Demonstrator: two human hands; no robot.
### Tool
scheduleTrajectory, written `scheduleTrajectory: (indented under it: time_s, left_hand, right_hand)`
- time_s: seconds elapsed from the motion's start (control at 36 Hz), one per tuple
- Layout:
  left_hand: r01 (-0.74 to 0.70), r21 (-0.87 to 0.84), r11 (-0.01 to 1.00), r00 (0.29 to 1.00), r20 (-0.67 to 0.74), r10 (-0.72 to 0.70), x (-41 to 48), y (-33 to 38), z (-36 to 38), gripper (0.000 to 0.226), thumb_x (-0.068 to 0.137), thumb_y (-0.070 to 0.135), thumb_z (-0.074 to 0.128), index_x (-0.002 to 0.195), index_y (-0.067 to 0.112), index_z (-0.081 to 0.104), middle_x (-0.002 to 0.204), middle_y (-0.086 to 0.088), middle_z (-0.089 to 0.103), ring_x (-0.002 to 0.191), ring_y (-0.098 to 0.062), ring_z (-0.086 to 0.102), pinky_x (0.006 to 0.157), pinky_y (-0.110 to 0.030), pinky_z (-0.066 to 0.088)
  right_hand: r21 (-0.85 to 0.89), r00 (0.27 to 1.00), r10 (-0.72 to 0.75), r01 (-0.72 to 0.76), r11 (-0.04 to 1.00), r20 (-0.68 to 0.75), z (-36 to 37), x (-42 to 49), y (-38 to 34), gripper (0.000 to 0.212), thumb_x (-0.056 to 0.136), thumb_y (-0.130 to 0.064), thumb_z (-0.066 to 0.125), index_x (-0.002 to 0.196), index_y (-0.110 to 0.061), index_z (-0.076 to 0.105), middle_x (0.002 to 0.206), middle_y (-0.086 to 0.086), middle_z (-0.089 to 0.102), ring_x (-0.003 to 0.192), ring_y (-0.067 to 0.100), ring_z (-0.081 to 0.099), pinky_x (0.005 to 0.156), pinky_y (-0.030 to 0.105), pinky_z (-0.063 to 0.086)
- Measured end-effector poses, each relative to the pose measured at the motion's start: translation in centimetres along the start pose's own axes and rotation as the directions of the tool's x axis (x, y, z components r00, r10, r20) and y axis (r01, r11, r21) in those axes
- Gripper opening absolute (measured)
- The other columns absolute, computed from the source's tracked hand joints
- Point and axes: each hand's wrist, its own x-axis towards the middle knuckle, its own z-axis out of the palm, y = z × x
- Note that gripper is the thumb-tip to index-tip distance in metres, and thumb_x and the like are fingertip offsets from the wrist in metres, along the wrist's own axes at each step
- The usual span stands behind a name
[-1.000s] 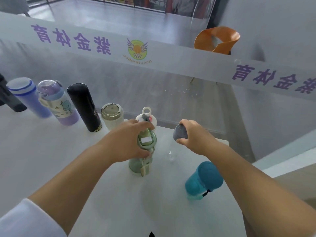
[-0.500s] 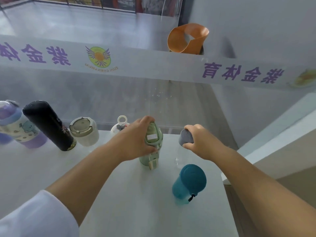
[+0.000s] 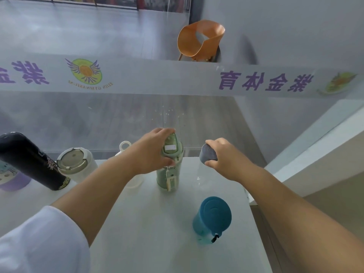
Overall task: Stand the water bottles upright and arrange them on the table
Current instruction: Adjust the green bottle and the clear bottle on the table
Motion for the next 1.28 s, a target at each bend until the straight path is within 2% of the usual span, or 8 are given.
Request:
scheduleTrajectory:
  time_s: [0.17,0.36,0.53,0.67,0.83,0.97,1.08,1.28]
  left_hand:
    - [-0.017,-0.009,1.000,1.000,0.000,0.017,0.6,0.0,-0.1,0.084,0.073,0.024,0.077,0.141,0.025,0.029,0.138,0.000,0.043,0.116,-0.019,0.046,0.093,-0.030,0.043]
    - [-0.011,-0.080,0.997,1.000,-0.018,0.010,0.7,-0.1,-0.1,0.078,0.070,0.020,0.079,0.132,0.025,0.033,0.117,0.008,0.044,0.104,-0.015,0.049,0.080,-0.024,0.040]
    - [-0.041,-0.044,0.998,0.998,-0.042,0.039,0.4,-0.2,0.1,0.081,0.073,0.019,0.078,0.139,0.025,0.032,0.133,0.004,0.032,0.105,-0.011,0.041,0.084,-0.019,0.035]
    - [-0.053,0.013,0.999,0.997,-0.055,0.054,0.1,-0.2,0.3,0.081,0.077,0.020,0.074,0.144,0.024,0.028,0.140,0.004,0.032,0.119,-0.016,0.042,0.086,-0.020,0.035]
    - [-0.060,0.022,0.998,0.996,-0.071,0.061,-0.2,-0.3,0.7,0.077,0.079,0.019,0.071,0.143,0.023,0.029,0.145,0.004,0.030,0.119,-0.013,0.041,0.089,-0.019,0.035]
    - [-0.033,0.048,0.998,0.995,-0.092,0.038,-0.6,-0.3,0.8,0.073,0.078,0.024,0.072,0.141,0.025,0.033,0.150,0.002,0.025,0.134,-0.023,0.034,0.105,-0.033,0.038]
    - [-0.062,0.100,0.993,0.984,-0.160,0.078,-1.6,-0.1,0.5,0.065,0.078,0.031,0.072,0.135,0.025,0.041,0.140,0.002,0.038,0.129,-0.022,0.035,0.107,-0.038,0.037]
    - [-0.131,0.183,0.974,0.924,-0.333,0.186,-4.8,-0.5,0.6,0.041,0.077,0.035,0.071,0.114,0.022,0.061,0.115,0.000,0.058,0.106,-0.023,0.054,0.085,-0.042,0.051]
  right_hand:
    - [0.005,1.000,0.000,0.000,1.000,0.003,0.0,0.4,0.2,0.063,0.091,-0.027,0.059,0.145,-0.016,0.030,0.140,0.007,0.039,0.120,0.026,0.048,0.099,0.035,0.043]
    - [-0.007,0.999,0.011,-0.011,1.000,0.040,0.0,0.3,0.4,0.060,0.090,-0.024,0.058,0.144,-0.016,0.032,0.139,0.005,0.039,0.118,0.027,0.049,0.100,0.039,0.044]
    - [0.001,0.998,0.016,-0.016,1.000,0.056,-0.2,0.0,0.7,0.058,0.088,-0.020,0.062,0.139,-0.018,0.035,0.133,0.006,0.043,0.112,0.026,0.051,0.095,0.039,0.049]
    - [-0.007,0.997,0.042,-0.041,0.999,0.069,-0.3,-0.2,0.9,0.058,0.087,-0.024,0.064,0.138,-0.019,0.035,0.131,0.007,0.044,0.110,0.026,0.052,0.094,0.040,0.050]
    - [-0.010,0.996,0.049,-0.048,0.999,0.079,-0.1,-0.6,0.7,0.064,0.088,-0.026,0.063,0.142,-0.019,0.029,0.133,0.007,0.041,0.114,0.027,0.049,0.095,0.038,0.047]
    - [-0.012,0.996,0.053,-0.052,0.999,0.067,-0.1,-0.9,0.7,0.070,0.088,-0.026,0.064,0.145,-0.018,0.024,0.138,0.008,0.039,0.119,0.028,0.048,0.098,0.039,0.046]
    - [-0.015,0.998,0.044,-0.044,0.999,0.036,-0.6,-1.4,0.8,0.074,0.088,-0.030,0.064,0.147,-0.017,0.022,0.145,0.009,0.034,0.125,0.027,0.044,0.101,0.039,0.044]
    - [-0.011,0.986,-0.010,0.008,1.000,-0.165,-1.6,-3.9,1.2,0.061,0.088,-0.034,0.061,0.141,-0.018,0.035,0.145,0.005,0.038,0.130,0.024,0.040,0.105,0.037,0.038]
